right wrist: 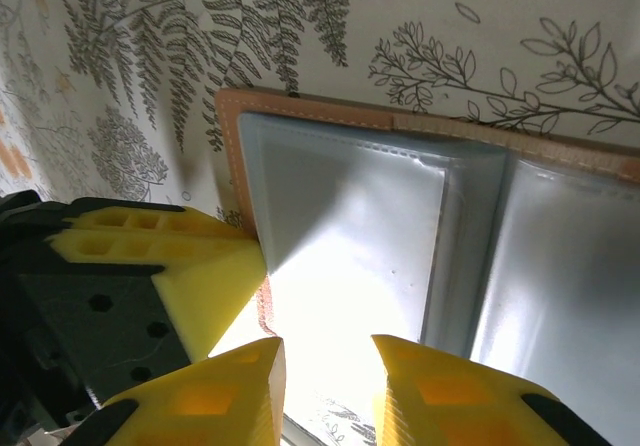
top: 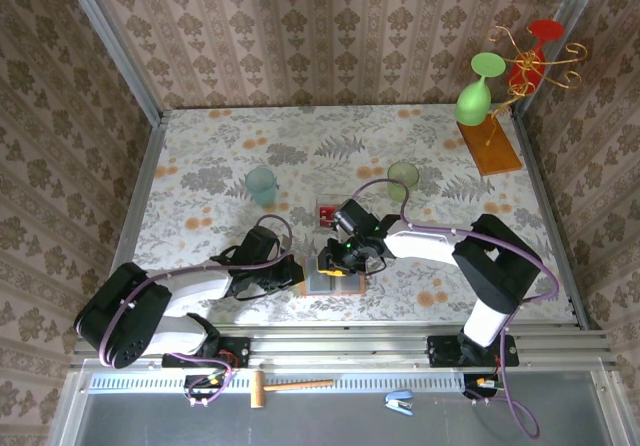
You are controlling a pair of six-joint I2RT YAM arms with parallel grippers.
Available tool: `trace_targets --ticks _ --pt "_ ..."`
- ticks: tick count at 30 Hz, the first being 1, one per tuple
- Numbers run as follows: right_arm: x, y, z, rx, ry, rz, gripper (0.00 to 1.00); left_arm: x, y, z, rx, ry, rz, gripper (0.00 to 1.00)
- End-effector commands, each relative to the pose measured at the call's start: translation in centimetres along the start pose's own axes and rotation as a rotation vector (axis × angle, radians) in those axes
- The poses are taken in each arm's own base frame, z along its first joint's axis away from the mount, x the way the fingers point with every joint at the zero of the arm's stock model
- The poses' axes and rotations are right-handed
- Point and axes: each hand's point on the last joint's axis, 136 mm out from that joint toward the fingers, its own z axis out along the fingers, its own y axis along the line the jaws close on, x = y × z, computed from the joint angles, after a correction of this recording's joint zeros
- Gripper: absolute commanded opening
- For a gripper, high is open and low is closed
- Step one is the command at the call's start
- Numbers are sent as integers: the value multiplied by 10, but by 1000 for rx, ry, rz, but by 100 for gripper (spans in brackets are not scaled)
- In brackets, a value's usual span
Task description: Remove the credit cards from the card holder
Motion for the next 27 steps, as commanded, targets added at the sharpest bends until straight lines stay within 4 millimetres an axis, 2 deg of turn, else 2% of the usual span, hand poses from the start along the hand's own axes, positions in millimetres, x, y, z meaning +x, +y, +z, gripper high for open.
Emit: trace_targets --ticks 1,8,13,19,27 --pt "7 0 7 -11 34 9 28 6 10 1 -31 5 -8 6" --pt "8 -1 12 -12 45 7 28 6 11 1 -34 5 -8 6" --pt "9 -9 14 22 48 11 28 6 11 1 -35 4 -8 6" --pt "9 -21 13 75 37 17 28 7 15 1 -47 7 -9 6" --pt "9 -26 10 93 21 17 28 8 18 4 -55 16 -10 6"
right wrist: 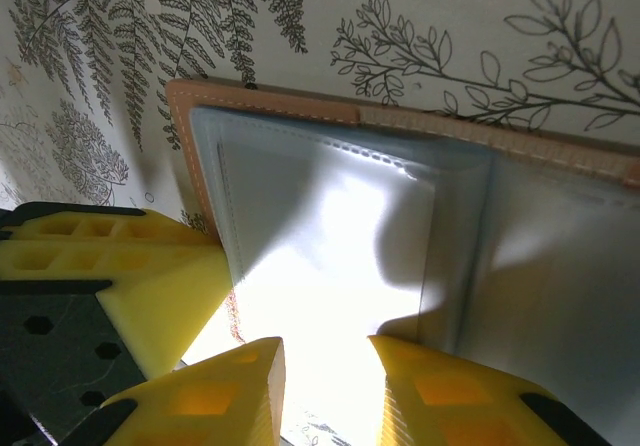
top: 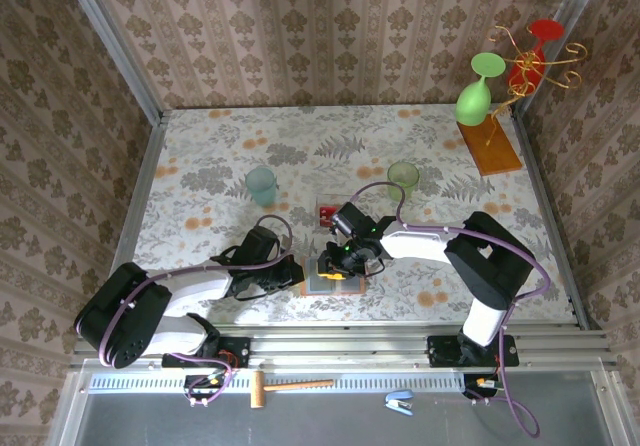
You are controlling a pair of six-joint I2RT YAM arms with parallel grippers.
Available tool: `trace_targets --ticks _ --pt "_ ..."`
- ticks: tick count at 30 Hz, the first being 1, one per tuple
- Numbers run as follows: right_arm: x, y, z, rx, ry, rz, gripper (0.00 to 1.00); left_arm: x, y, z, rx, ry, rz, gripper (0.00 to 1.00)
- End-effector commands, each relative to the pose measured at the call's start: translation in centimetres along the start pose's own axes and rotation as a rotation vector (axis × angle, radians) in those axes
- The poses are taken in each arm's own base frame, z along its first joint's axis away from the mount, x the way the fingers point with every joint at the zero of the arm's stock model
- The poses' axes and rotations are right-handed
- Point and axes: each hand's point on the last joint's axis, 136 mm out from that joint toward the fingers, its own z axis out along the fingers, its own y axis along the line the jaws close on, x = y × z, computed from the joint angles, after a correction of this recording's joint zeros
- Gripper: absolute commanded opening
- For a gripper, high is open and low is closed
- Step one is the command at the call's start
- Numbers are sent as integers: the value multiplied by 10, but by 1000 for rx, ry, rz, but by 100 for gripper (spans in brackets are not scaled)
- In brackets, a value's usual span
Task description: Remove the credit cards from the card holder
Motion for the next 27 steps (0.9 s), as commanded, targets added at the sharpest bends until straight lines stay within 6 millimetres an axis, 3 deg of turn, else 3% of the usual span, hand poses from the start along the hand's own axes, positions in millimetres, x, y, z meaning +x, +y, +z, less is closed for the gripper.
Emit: trace_targets --ticks 1,18,27 --pt "5 -19 0 69 -2 15 28 8 18 4 -55 19 -12 6" --pt "5 -22 -6 29 -11 23 28 4 14 3 -61 26 -5 6" --pt "2 -18 -6 -57 -26 25 27 -9 -13 -13 -21 -13 25 8"
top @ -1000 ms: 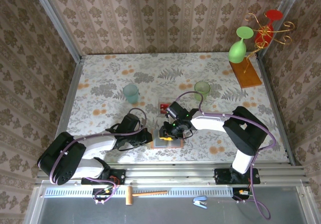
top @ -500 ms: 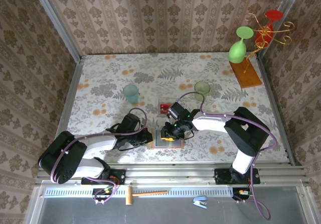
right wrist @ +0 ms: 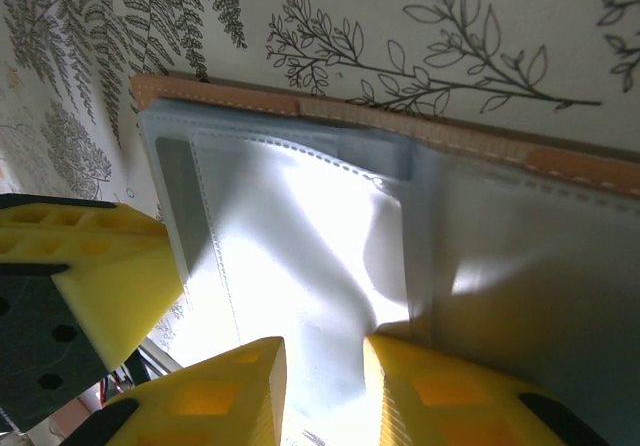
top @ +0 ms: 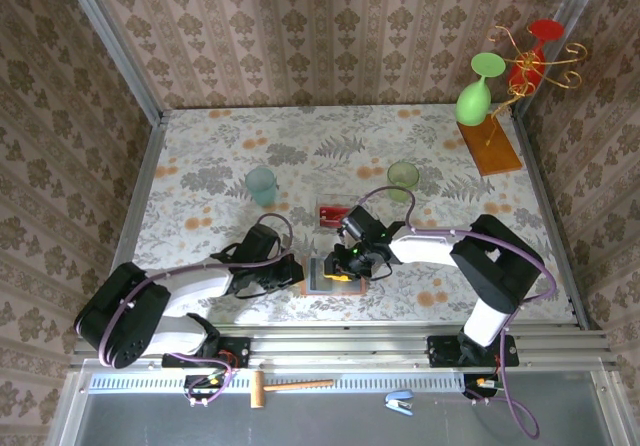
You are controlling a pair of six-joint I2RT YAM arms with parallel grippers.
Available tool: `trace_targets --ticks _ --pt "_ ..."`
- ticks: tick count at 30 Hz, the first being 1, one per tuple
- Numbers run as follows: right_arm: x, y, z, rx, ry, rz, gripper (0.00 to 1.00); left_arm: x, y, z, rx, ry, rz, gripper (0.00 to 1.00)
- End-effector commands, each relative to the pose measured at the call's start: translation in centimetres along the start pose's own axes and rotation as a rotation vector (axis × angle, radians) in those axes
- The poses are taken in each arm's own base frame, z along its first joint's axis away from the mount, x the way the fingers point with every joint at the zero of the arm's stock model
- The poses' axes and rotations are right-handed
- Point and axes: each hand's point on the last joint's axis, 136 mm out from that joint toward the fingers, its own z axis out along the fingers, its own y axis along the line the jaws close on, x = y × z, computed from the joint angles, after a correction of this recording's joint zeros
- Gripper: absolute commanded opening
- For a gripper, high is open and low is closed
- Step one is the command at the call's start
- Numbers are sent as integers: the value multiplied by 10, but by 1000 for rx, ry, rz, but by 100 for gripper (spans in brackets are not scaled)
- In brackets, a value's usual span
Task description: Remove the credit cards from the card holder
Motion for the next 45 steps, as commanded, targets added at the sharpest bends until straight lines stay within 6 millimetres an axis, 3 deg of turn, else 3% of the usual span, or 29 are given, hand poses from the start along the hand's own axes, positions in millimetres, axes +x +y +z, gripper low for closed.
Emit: trace_targets --ticks 1,6,11,23,35,45 --pt "2 -3 -1 -20 -2 13 27 -9 -15 -12 10 -32 28 9" --pt "1 0 -1 -68 -6 14 27 -16 -34 -24 60 -71 33 13" --pt "1 2 0 -99 -8 18 27 -16 -51 -23 97 -57 52 22" --pt "0 -4 -1 -152 -17 47 27 -8 -45 3 68 1 44 36" --pt "1 -5 1 -211 -14 62 27 -6 -36 14 46 25 27 37" --pt "3 -6 1 -215 -8 64 27 -7 -45 17 90 26 27 25"
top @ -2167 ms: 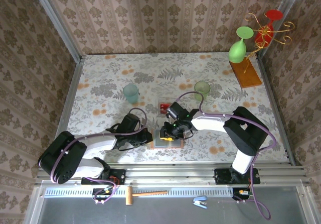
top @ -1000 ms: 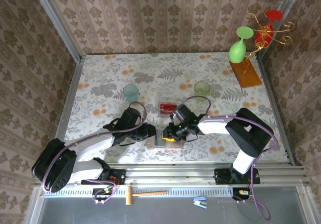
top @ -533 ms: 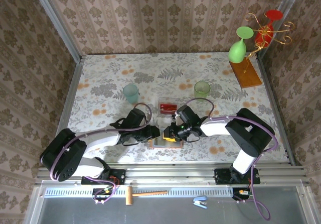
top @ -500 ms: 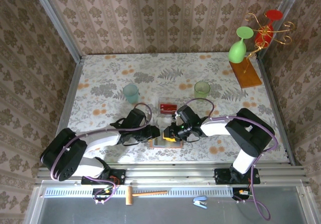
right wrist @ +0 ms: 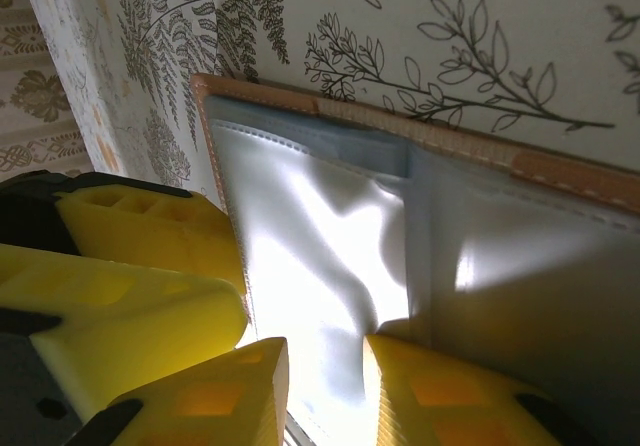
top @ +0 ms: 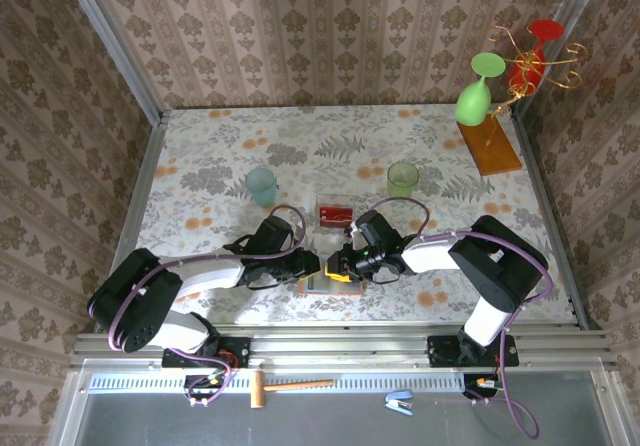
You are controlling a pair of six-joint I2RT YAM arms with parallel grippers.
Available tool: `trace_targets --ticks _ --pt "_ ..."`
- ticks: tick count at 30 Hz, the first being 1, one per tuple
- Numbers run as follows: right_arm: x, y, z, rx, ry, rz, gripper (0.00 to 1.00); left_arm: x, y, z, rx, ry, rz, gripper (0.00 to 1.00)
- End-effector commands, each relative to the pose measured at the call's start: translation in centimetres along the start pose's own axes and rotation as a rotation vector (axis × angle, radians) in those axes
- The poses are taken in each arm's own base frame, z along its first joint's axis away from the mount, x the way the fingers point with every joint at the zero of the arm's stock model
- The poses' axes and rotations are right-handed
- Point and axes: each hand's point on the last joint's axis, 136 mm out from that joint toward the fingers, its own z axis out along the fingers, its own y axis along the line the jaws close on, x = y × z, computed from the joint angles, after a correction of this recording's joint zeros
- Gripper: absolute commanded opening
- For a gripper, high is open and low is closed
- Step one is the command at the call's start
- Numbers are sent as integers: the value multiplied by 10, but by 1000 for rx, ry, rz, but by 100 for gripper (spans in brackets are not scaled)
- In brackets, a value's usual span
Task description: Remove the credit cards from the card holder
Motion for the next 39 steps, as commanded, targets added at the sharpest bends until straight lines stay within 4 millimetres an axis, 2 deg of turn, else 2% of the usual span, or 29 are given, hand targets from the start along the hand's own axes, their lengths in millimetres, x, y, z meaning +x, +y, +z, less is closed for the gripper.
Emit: trace_targets --ticks 1,7,12,21,26,30,35,39 --pt "5 -10 0 14 16 30 27 2 -8 2 34 9 3 24" --pt "5 -6 -2 7 12 25 27 1 -12 2 50 7 5 20" --pt "2 6 -11 0 -5 8 29 1 -16 1 63 7 11 20" --pt "-3 18 -45 75 -66 -39 34 -2 -27 -3 84 9 23 22" --pt "-8 14 -68 126 -114 -47 35 -6 -39 -5 106 6 34 23" --pt "-13 15 -86 128 -154 -51 35 -8 -52 -4 120 13 53 32" --pt "-14 15 -99 132 -182 -53 36 -7 -63 3 123 43 78 44" --pt "-16 14 -106 129 -204 -52 37 -6 -71 12 145 58 83 50"
